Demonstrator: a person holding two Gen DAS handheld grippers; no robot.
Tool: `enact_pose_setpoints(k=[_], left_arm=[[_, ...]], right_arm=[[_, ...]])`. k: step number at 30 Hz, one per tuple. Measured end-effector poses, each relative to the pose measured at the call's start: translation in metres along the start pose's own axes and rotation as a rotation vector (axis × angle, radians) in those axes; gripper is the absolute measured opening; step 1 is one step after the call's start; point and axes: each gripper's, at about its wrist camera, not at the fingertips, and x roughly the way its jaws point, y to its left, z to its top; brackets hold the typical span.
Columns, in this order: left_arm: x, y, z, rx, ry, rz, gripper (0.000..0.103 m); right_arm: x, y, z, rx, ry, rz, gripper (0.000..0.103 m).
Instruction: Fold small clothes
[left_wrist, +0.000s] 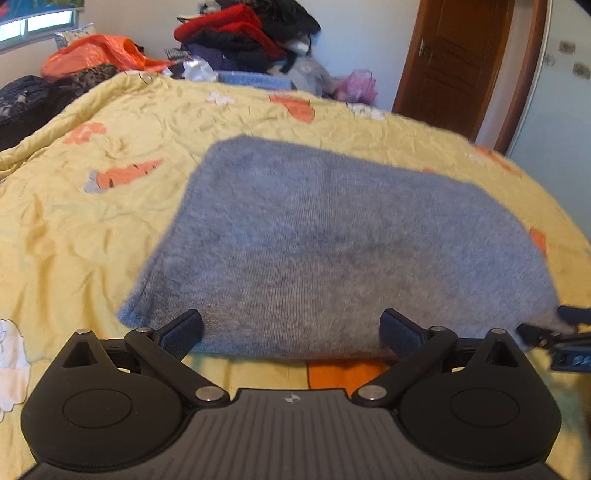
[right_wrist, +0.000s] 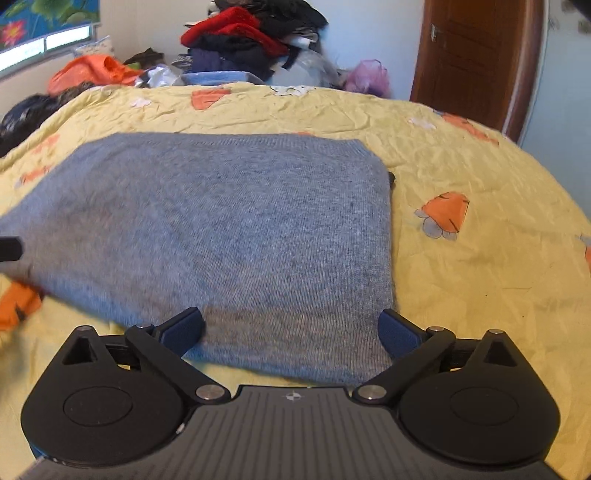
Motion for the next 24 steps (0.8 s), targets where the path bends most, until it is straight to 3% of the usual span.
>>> enact_pose_setpoints(k=[4,11,15,19,24], left_arm=[[0.001,-0.003,-0.009,0.098,-0.003,0.031,0.103],[-0.017,0.011,-0.003,0.003,-0.002,0.0,0.103],[-0.014,0.032,-0.005,-0.058,0.034,0.001,0.103],[-0.014,0.041,-0.007,-0.032,0.021,0.023,0.103],[-0.032,0.078,-0.011,-0.258,-0.031,-0.091,0.103]], right_arm=[[-0.006,0.0,0.0,0.0,0.015,0.012,0.1],[-0.01,-0.004,0.02,0.03,-0.061,0.023,0.101],[0.018,-0.006,0.018,0.016,0.003,-0.023,0.102],[0.014,-0.014,0.012,0.052,-0.005,-0.003,0.103],[-0.008,-0.002,0.025,0.024,-0.081,0.023,0.103]])
